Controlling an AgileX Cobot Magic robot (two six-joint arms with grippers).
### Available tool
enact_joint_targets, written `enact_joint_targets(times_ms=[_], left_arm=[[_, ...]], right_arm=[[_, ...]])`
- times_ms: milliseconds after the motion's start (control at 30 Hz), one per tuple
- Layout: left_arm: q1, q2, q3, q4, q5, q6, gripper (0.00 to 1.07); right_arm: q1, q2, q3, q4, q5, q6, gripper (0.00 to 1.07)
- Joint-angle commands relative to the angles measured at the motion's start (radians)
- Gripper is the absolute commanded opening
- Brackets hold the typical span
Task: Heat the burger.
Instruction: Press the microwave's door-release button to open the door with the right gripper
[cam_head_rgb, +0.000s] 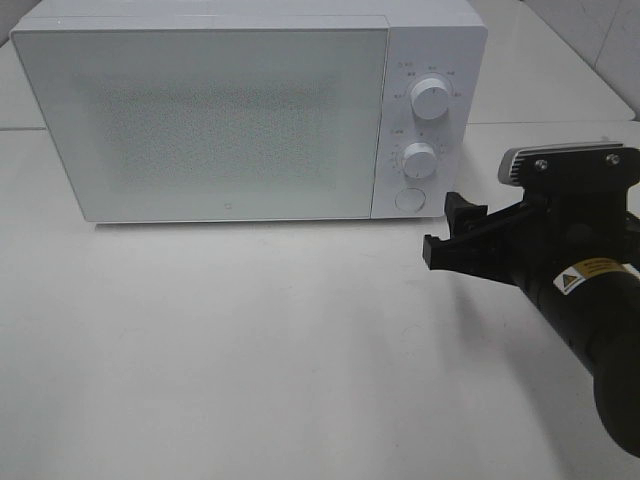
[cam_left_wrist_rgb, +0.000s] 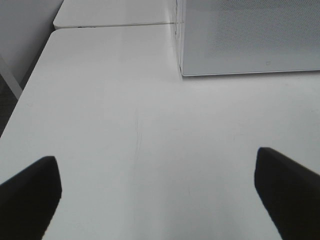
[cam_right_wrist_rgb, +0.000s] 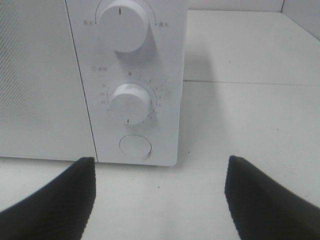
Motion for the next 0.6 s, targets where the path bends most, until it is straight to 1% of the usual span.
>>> enact_joint_targets(times_ms=[33, 233, 433, 600], left_arm=[[0.002, -0.022, 0.003, -0.005, -0.009, -0.004, 1.03], [0.002, -0.022, 0.003, -0.005, -0.009, -0.004, 1.03], [0.002, -0.022, 0.003, -0.005, -0.009, -0.004, 1.03], [0.002, -0.022, 0.003, -0.005, -0.009, -0.004, 1.03]], right_arm=[[0.038, 0.031, -0.017, 0.023, -0.100, -0.005, 0.71], [0.056, 0.044, -0.055, 0.033, -0.093, -0.005, 0.71], [0.056, 0.044, -0.059, 0.044, -0.086, -0.005, 0.71], [0.056, 0.044, -0.059, 0.044, -0.024, 0.024, 0.71]])
